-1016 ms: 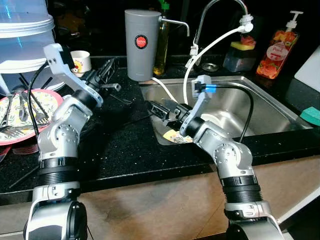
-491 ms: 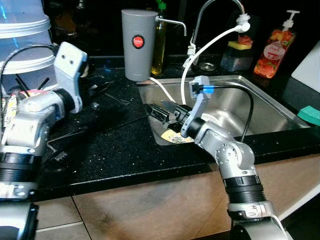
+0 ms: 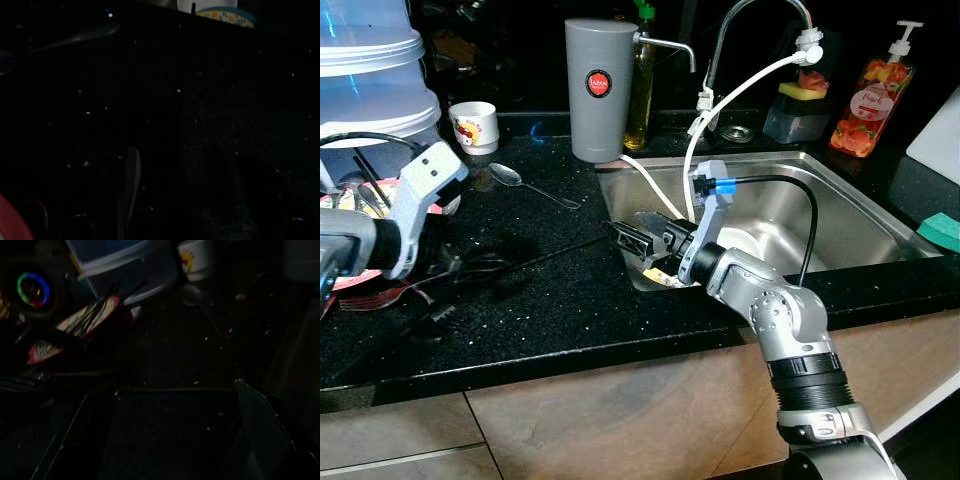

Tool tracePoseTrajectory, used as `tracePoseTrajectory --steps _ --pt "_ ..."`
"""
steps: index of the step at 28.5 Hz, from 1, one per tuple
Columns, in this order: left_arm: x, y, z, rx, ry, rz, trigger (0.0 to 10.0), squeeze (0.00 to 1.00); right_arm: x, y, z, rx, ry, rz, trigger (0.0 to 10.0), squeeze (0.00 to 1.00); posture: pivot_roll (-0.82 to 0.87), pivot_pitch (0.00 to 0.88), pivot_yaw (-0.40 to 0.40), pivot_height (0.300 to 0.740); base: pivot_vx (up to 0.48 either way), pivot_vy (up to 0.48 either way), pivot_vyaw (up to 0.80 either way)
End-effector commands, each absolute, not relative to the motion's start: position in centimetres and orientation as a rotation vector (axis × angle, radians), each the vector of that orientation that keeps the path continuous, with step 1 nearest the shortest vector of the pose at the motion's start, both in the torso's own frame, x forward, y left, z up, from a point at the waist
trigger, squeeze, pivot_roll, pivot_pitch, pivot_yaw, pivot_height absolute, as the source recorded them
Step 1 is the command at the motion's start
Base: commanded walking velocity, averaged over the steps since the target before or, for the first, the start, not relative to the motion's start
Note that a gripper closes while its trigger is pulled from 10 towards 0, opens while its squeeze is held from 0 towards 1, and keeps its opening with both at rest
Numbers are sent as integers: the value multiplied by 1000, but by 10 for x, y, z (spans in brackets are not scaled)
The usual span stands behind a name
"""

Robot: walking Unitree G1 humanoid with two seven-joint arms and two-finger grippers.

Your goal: Kitchen organization

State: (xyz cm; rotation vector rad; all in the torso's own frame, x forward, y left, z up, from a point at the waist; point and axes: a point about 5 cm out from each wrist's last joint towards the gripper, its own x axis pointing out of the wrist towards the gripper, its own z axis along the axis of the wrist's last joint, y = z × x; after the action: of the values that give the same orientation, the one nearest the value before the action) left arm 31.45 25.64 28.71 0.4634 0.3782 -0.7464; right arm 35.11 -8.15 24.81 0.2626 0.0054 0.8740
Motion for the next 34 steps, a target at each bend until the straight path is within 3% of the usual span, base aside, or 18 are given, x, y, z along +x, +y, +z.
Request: tracePoseTrajectory --steps 1,12,13,23,24,25,26,27,34 --pt "311 264 288 483 421 -726 10000 1000 347 -81 244 230 31 900 10000 0 127 74 -45 740 0 0 0" --pt "300 279 280 537 606 -710 10000 1000 333 -84 232 54 111 1037 10000 0 128 71 -47 740 0 0 0" --pt "298 281 276 558 636 -705 10000 0 332 -84 230 46 118 1046 10000 0 128 68 -48 740 0 0 0" --pt "298 287 267 634 718 -681 10000 0 330 -84 227 8 132 1062 10000 0 128 61 -50 740 0 0 0" --pt "298 287 267 640 723 -678 4745 0 330 -84 227 6 132 1062 10000 0 128 61 -50 740 0 0 0" --pt "299 288 267 651 730 -668 2275 0 330 -84 227 3 132 1060 10000 0 128 61 -50 740 0 0 0" --pt "299 288 267 651 730 -668 2275 0 330 -84 227 3 132 1060 10000 0 128 61 -50 740 0 0 0" --pt "299 289 267 658 733 -656 0 0 330 -85 227 0 132 1057 10000 0 126 58 -49 740 0 0 0" --pt "304 289 270 663 696 -634 0 0 331 -85 227 -5 133 1049 10000 0 126 60 -48 740 0 0 0"
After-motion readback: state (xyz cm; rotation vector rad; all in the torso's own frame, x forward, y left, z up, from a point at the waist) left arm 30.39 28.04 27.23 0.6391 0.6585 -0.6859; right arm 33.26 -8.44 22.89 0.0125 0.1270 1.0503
